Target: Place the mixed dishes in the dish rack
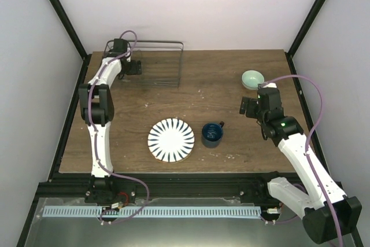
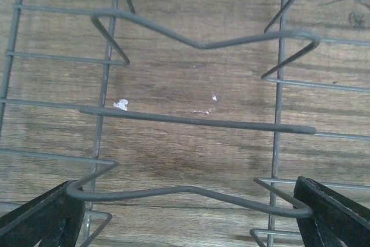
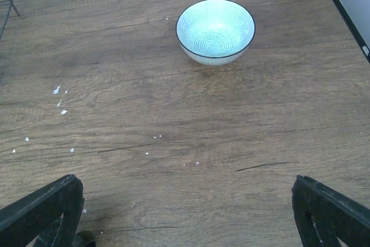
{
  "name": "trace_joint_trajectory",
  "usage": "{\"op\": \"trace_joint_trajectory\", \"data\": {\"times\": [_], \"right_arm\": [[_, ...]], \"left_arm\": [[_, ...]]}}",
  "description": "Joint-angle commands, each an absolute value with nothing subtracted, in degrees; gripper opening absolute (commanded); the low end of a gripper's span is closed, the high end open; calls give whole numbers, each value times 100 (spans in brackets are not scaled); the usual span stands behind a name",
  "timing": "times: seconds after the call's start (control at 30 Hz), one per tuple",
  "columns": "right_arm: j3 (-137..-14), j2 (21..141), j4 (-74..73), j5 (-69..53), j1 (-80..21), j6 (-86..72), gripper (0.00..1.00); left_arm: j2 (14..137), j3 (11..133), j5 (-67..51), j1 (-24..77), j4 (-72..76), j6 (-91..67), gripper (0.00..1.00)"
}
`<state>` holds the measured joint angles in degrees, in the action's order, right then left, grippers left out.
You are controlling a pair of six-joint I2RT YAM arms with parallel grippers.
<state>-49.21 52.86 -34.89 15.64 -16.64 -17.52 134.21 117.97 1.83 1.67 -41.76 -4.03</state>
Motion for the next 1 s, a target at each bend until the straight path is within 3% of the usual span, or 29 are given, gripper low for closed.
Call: {"op": "trace_joint_trajectory", "data": {"times": [0.0, 0.97], "right_arm": [[-5238, 5230, -3582, 1602, -1720, -1775, 100], [-5124, 5027, -3708, 1496, -1716, -1828, 100]], "left_arm": [[13605, 11971, 128, 223, -4377, -305, 100], [12744, 9963, 145, 1375, -3916, -700, 100]]}}
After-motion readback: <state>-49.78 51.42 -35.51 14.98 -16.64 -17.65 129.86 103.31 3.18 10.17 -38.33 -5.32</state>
